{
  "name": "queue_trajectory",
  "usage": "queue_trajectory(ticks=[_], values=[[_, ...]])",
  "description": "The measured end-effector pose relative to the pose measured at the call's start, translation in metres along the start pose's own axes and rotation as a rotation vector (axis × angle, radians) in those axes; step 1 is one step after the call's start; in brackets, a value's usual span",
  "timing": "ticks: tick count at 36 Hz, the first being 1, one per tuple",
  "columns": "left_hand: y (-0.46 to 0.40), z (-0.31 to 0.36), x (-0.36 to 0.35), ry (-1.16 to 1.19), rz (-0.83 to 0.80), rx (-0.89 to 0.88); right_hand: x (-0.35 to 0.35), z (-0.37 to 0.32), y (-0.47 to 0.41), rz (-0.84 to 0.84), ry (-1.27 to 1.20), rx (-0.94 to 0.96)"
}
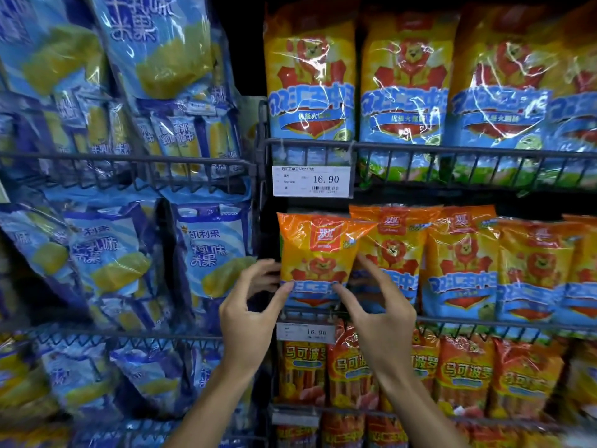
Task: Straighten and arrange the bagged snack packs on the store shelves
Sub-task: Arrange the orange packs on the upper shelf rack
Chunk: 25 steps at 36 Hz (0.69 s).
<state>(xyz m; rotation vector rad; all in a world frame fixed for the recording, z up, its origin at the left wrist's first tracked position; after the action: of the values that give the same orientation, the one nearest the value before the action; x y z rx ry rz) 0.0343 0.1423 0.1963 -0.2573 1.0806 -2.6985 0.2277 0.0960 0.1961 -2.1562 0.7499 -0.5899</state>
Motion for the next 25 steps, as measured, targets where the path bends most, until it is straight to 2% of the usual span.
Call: queue_trajectory(ticks=[2, 5, 8, 12, 18, 22, 25], values=[[-0.004, -0.001, 0.000, -0.018, 0.004, -0.035, -0.002, -0.001, -0.004, 0.033, 0.008, 0.076], [-0.011, -0.002, -0.002, -0.124, 0.039, -0.218, -0.006, -0.001, -0.009, 0.070, 0.031, 0.180], [-0.018, -0.008, -0.008, -0.241, 0.041, -0.315, -0.011, 0.001, -0.015, 0.028, 0.126, 0.225], [-0.022, -0.014, -0.011, -0.343, 0.025, -0.294, -0.014, 0.003, -0.015, -0.047, 0.240, 0.259], [-0.016, -0.015, -0.006, -0.441, -0.072, -0.308, -0.010, 0.000, 0.007, -0.193, 0.336, 0.154], [-0.015, -0.016, -0.003, -0.411, -0.122, -0.234, -0.014, -0.006, 0.009, -0.244, 0.420, 0.132], [-0.016, -0.011, -0.005, -0.324, -0.099, -0.200, -0.017, -0.010, 0.010, -0.242, 0.403, 0.076]])
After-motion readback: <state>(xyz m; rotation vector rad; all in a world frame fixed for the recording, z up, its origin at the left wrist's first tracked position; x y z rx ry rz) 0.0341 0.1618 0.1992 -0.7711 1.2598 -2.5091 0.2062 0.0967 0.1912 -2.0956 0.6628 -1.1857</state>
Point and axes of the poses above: each hand's wrist, its own y-axis away from the middle knuckle, its own x-axis out of the back of the hand, z = x × y, the point moved 2 cm from there along -y, towards the middle knuckle, and after that the axes turned 4 degrees about x, right-handed, at the moved point
